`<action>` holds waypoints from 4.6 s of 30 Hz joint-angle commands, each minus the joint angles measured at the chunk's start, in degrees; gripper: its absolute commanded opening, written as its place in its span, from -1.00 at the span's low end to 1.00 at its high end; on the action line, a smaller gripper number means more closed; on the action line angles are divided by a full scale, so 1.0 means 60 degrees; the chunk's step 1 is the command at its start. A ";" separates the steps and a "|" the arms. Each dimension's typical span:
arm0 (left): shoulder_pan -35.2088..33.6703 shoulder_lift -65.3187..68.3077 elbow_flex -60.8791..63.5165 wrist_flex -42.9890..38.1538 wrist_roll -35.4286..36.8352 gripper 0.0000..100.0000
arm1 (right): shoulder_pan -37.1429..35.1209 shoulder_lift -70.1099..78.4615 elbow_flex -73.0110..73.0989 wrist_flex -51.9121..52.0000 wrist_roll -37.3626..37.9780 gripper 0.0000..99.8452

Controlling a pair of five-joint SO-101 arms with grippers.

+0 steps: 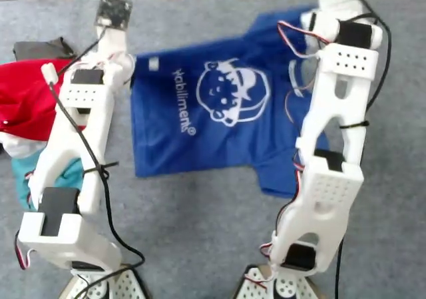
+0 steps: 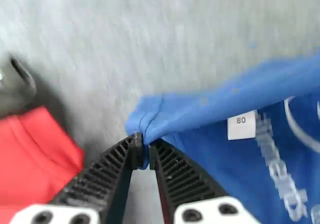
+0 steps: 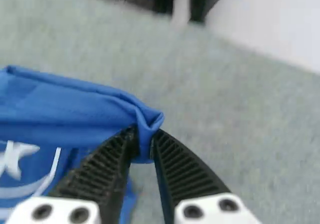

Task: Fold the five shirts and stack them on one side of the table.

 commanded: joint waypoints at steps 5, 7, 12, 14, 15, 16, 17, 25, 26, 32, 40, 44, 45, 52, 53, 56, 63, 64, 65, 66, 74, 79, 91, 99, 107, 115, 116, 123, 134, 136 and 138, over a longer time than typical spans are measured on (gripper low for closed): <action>0.1033 -0.0689 0.1136 0.1363 -0.0967 -0.94 | 0.0396 -0.0095 -0.0344 0.2432 0.1524 -0.97; 0.1253 -0.1304 0.2117 0.1201 -0.0967 -0.94 | 0.0615 -0.0125 -0.0242 0.3077 0.1788 -0.97; 0.1458 -0.3092 0.5048 -0.0044 -0.0938 -0.94 | 0.1319 -0.0125 -0.0242 0.3839 0.2007 -0.97; 0.1370 -0.3692 0.6029 -0.0498 -0.0938 -0.94 | 0.1524 -0.0081 -0.0183 0.4293 0.2183 -0.97; 0.1341 -0.3941 0.6366 -0.0571 -0.0938 -0.94 | 0.1612 -0.0081 -0.0037 0.4366 0.2183 -0.97; 0.1311 -0.4190 0.6659 -0.0542 -0.0938 -0.94 | 0.1714 -0.0125 0.0168 0.4337 0.2212 -0.97; 0.1326 -0.4396 0.6894 -0.0410 -0.0938 -0.94 | 0.1758 -0.0125 0.0359 0.4337 0.2286 -0.97; 0.1253 -0.4703 0.7451 -0.0689 -0.0952 -0.94 | 0.1729 -0.0212 0.0886 0.4366 0.2784 -0.97; 0.1253 -0.4586 0.7451 -0.0835 -0.0952 -0.94 | 0.1729 -0.0330 0.0974 0.4366 0.2857 -0.97; 0.1253 -0.3355 0.7260 -0.1758 -0.1172 -0.94 | 0.1275 -0.2103 0.3451 0.4220 0.3824 -0.97; 0.1282 -0.2916 0.6850 -0.0850 -0.0938 -0.94 | 0.1040 -0.5355 0.9502 0.1289 0.3810 -0.97; 0.1443 -0.3707 0.6923 -0.0293 -0.0952 -0.94 | 0.1304 -0.6469 1.1773 -0.0293 0.3282 -0.97; 0.1473 -0.3956 0.6952 -0.0147 -0.0952 -0.94 | 0.1392 -0.6703 1.2212 -0.0557 0.3165 -0.97; 0.1297 -0.4322 0.7729 -0.0864 -0.0952 -0.94 | 0.1832 -0.7802 1.5158 -0.2286 0.2960 -0.97; 0.1297 -0.4264 0.7817 -0.0879 -0.0952 -0.94 | 0.1993 -0.7890 1.5407 -0.2520 0.2960 -0.97; 0.1297 -0.4044 0.7861 -0.0864 -0.0952 -0.94 | 0.2564 -0.7934 1.5861 -0.3018 0.2901 -0.97; 0.1707 -0.4176 0.7817 -0.0527 -0.0952 -0.94 | 0.3194 -0.7934 1.6315 -0.3531 0.2755 -0.97; 0.1810 -0.4264 0.7817 -0.0425 -0.0952 -0.94 | 0.3209 -0.7934 1.6300 -0.3516 0.2769 -0.97; 0.1927 -0.4366 0.7802 -0.0322 -0.0952 -0.94 | 0.3179 -0.7934 1.6344 -0.3516 0.2769 -0.97; 0.2000 -0.4484 0.7832 -0.0249 -0.0952 -0.94 | 0.3136 -0.7934 1.6374 -0.3487 0.2769 -0.97; 0.2059 -0.5143 0.8418 -0.0073 -0.1158 -0.94 | 0.3136 -0.7934 1.6769 -0.3619 0.3136 -0.97; 0.1707 -0.5319 0.8476 -0.0029 -0.1231 -0.94 | 0.3209 -0.7934 1.6799 -0.3619 0.3150 -0.97; 0.1458 -0.5333 0.8476 0.0015 -0.1231 -0.94 | 0.3678 -0.7934 1.6828 -0.3810 0.3092 -0.97; 0.1429 -0.5289 0.8476 -0.0029 -0.1201 -0.94 | 0.3106 -0.7993 1.7311 -0.3751 0.3443 -0.96; 0.1033 -0.5377 0.8051 0.1289 -0.0645 -0.56 | 0.3223 -0.8022 1.6403 -0.3179 0.3443 -0.53; -0.0403 -0.5377 0.5048 0.4176 -0.1436 -0.55 | 0.3458 -0.7949 1.3663 -0.1231 0.2784 -0.64; -0.0462 -0.5377 0.4623 0.4425 -0.1451 -0.60 | 0.3267 -0.7949 1.3385 -0.1055 0.2564 -0.75; -0.0183 -0.5275 0.3875 0.3751 -0.0044 -0.92 | 0.0322 -0.7509 1.3253 -0.1407 0.0366 -0.90; -0.0022 -0.5275 0.5077 0.3062 0.0440 -0.94 | -0.0220 -0.4725 1.3385 -0.2828 -0.0190 -0.97; -0.0051 -0.5275 0.5209 0.3062 0.0410 -0.94 | -0.0220 -0.5062 1.3473 -0.2447 -0.0190 -0.97; -0.0066 -0.5275 0.5267 0.3077 0.0410 -0.94 | -0.0220 -0.5560 1.3634 -0.2256 -0.0190 -0.97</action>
